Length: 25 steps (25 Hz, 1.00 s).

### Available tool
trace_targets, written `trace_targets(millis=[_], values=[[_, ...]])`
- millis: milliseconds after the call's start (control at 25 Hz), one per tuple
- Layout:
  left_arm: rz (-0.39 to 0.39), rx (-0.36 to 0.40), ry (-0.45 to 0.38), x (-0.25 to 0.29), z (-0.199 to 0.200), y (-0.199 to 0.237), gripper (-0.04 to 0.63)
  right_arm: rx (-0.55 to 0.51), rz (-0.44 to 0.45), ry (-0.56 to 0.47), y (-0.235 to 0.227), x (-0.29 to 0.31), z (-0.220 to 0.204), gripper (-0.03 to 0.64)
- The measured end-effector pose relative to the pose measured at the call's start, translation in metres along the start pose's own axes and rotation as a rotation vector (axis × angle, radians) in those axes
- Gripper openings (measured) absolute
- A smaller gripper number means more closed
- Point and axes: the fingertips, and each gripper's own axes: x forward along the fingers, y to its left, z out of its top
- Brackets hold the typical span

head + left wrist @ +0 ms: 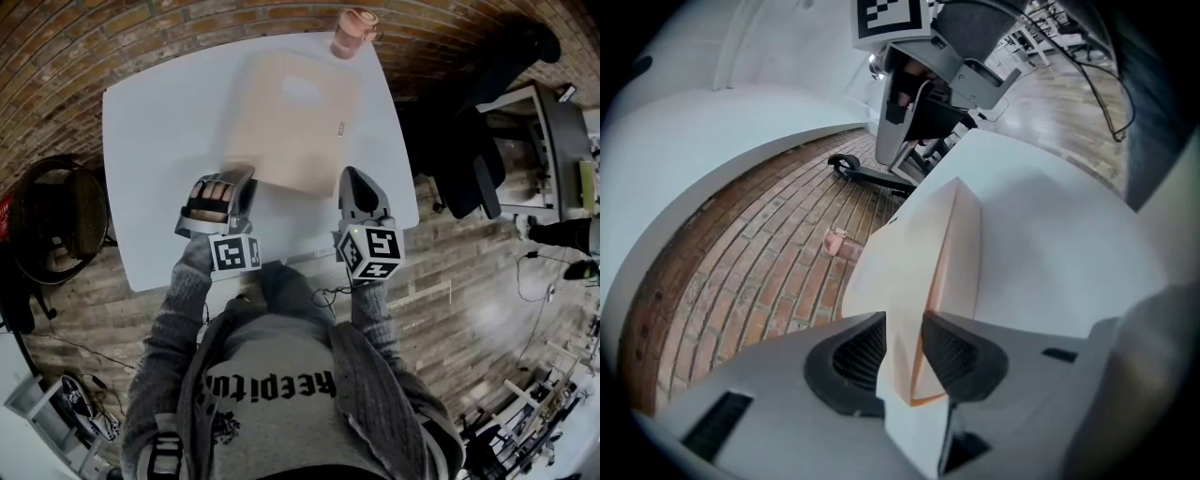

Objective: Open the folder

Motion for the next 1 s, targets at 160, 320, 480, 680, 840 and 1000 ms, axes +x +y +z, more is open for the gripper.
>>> trace_targets(millis=[160, 320, 480, 680, 840, 1000], values=[[0.009, 0.000, -0.004, 0.002, 0.002, 0.001, 0.112, -0.002, -0.008, 0.033, -0.006, 0.006, -0.014, 0.005], [0.007, 0.000, 0.001, 0.001, 0.001, 0.000, 0.112, 0.008, -0.014, 0.119, -0.012, 0.017, -0.046, 0.005], [0.006, 0.009, 0.004, 0.001, 0.002, 0.000, 0.112, 0.025, 0.007, 0.190, -0.011, 0.027, -0.068, 0.004], [0.003, 0.024, -0.002, 0.005, 0.007, -0.001, 0.110, 0.037, 0.037, 0.240, -0.009, 0.031, -0.077, 0.003], [0.006, 0.010, 0.023, 0.008, 0.009, -0.001, 0.106, 0.001, 0.053, 0.266, -0.008, 0.033, -0.078, 0.003], [-0.018, -0.159, 0.036, 0.009, 0.009, 0.000, 0.040, -0.001, 0.059, 0.269, -0.008, 0.033, -0.079, 0.003]])
